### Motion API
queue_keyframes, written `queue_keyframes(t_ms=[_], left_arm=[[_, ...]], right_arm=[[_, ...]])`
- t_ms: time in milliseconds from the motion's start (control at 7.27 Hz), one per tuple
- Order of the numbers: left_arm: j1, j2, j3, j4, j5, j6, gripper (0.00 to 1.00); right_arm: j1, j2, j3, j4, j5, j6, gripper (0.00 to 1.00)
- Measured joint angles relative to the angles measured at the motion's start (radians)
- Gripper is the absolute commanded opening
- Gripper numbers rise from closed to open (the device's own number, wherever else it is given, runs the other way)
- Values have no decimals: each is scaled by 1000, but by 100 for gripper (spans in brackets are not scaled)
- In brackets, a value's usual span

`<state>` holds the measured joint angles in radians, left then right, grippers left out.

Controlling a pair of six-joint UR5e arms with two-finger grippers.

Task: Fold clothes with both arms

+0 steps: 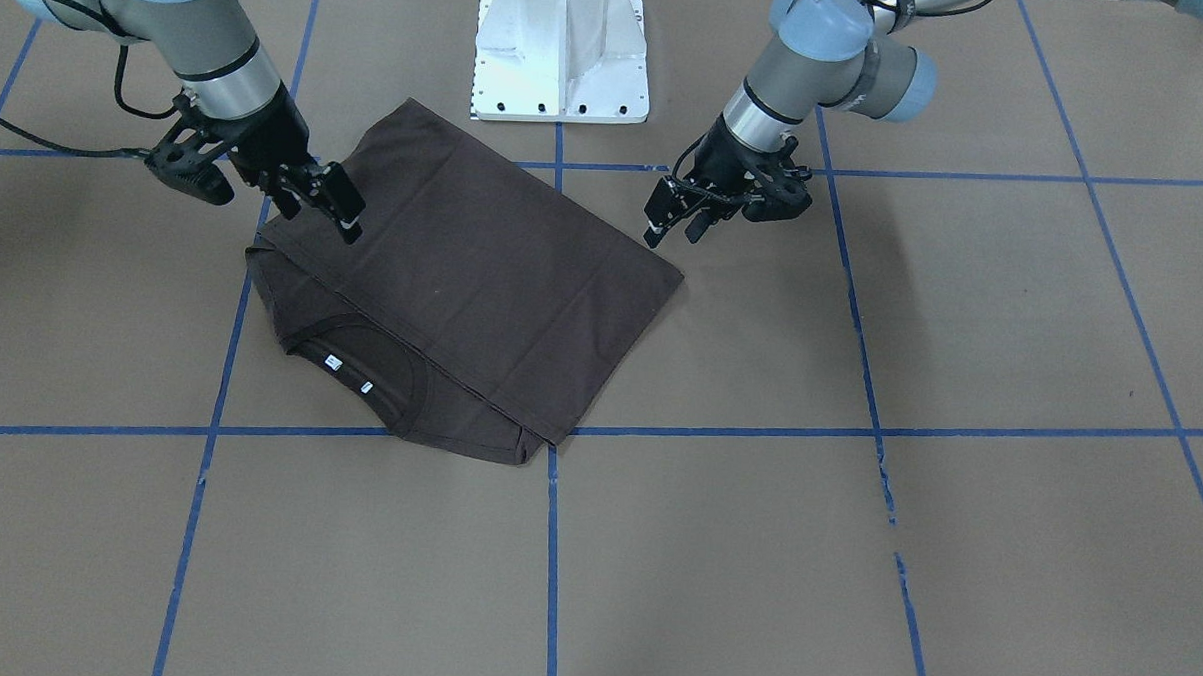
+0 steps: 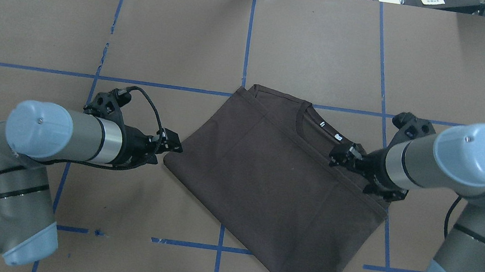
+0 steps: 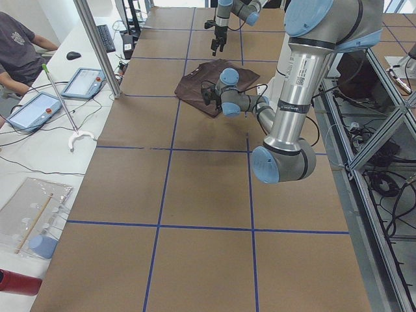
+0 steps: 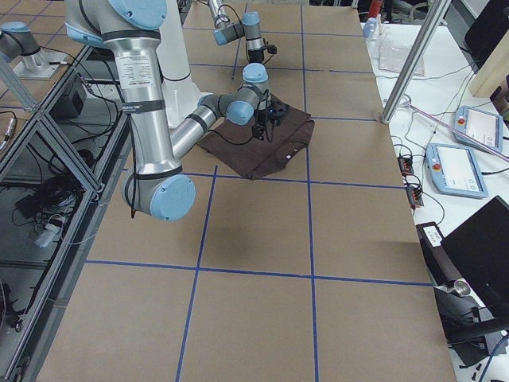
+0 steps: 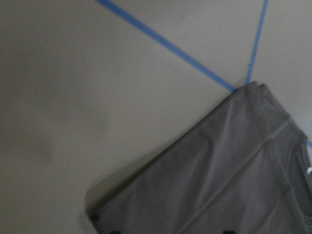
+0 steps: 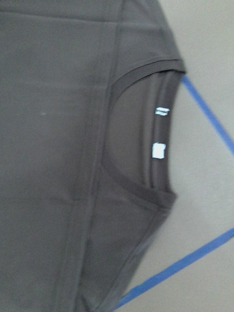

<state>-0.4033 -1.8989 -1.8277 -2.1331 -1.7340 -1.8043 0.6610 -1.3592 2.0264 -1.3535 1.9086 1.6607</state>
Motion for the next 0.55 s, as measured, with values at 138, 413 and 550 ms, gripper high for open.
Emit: queue_keyframes(t_ms=[138, 413, 550], left_arm=[[19, -26, 3, 74, 10, -1, 70], [38, -60, 11, 165, 26, 1, 64], [41, -74, 26, 178, 49, 8, 61]], right_arm=[[23, 14, -24, 1, 0, -21, 100], [33, 21, -43, 1, -3, -33, 100], [34, 21, -49, 2, -3, -35, 100]])
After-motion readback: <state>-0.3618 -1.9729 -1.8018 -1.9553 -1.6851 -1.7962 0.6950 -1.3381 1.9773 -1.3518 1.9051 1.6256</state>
